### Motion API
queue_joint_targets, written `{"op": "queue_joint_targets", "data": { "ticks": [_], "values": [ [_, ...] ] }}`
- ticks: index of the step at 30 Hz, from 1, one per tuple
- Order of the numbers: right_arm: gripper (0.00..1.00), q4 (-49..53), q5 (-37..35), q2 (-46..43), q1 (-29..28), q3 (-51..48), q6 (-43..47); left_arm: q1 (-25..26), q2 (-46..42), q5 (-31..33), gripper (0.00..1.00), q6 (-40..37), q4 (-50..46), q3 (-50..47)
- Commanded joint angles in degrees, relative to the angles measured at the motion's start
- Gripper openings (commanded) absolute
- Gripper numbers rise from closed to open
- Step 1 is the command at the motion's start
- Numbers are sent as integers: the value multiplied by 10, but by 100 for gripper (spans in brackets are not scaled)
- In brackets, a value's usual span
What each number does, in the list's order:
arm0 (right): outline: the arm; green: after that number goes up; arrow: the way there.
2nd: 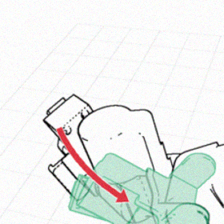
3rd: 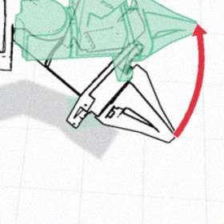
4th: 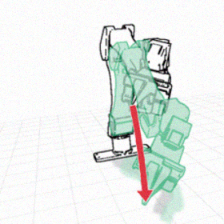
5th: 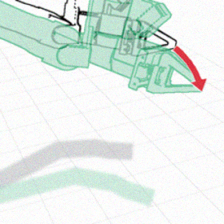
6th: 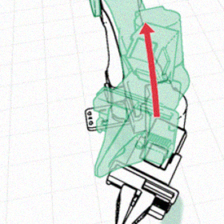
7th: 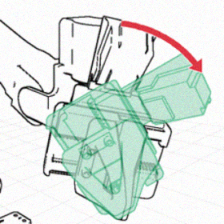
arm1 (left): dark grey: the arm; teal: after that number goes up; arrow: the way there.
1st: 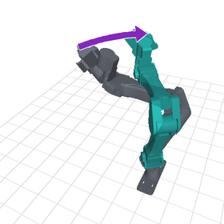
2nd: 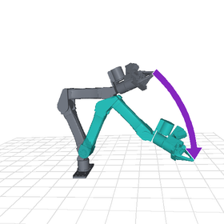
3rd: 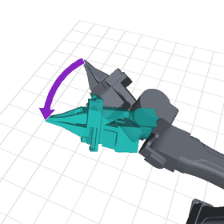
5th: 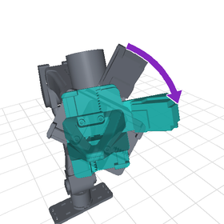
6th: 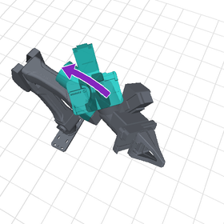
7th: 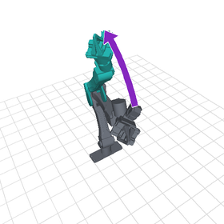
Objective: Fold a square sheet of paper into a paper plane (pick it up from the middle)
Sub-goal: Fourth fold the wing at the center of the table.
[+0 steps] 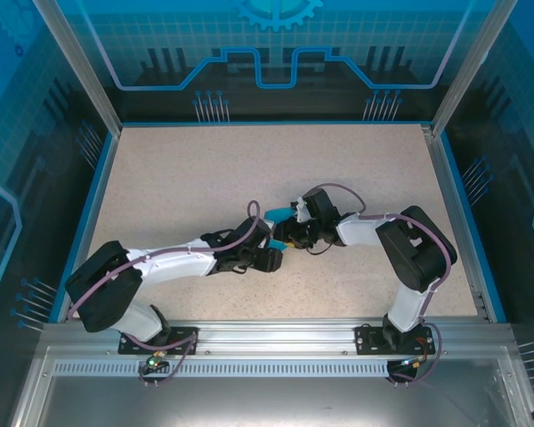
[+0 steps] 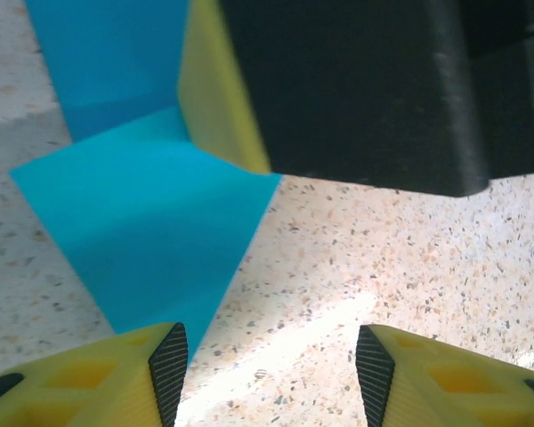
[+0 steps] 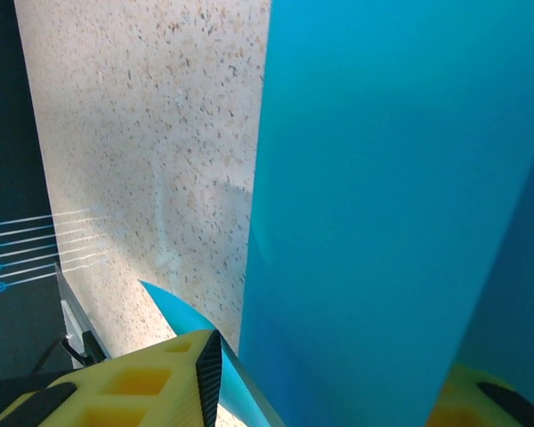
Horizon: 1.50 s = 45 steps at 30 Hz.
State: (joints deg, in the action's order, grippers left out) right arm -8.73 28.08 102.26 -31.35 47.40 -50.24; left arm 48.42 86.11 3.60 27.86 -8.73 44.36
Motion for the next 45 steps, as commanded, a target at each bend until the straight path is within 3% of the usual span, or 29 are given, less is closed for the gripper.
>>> {"op": "queue_joint_targets", "data": {
  "ticks": [1, 7, 13, 31, 41, 45],
  "values": [
    [39, 25, 7, -12, 15, 9, 17, 11, 22, 34, 57, -23, -14, 30],
    [39, 26, 20, -16, 24, 8, 21, 19, 70, 85, 58, -39, -30, 69],
    [32, 22, 30, -17, 32, 11, 19, 30, 96, 136, 58, -43, -59, 88],
    [16, 2, 49, -13, 35, 12, -2, 40, 121, 162, 52, -32, -45, 77],
    [15, 10, 46, -9, 35, 14, -3, 40, 124, 172, 39, -34, -40, 70],
    [14, 11, 46, -11, 35, 13, -4, 40, 122, 183, 39, -31, -39, 64]
  ]
}}
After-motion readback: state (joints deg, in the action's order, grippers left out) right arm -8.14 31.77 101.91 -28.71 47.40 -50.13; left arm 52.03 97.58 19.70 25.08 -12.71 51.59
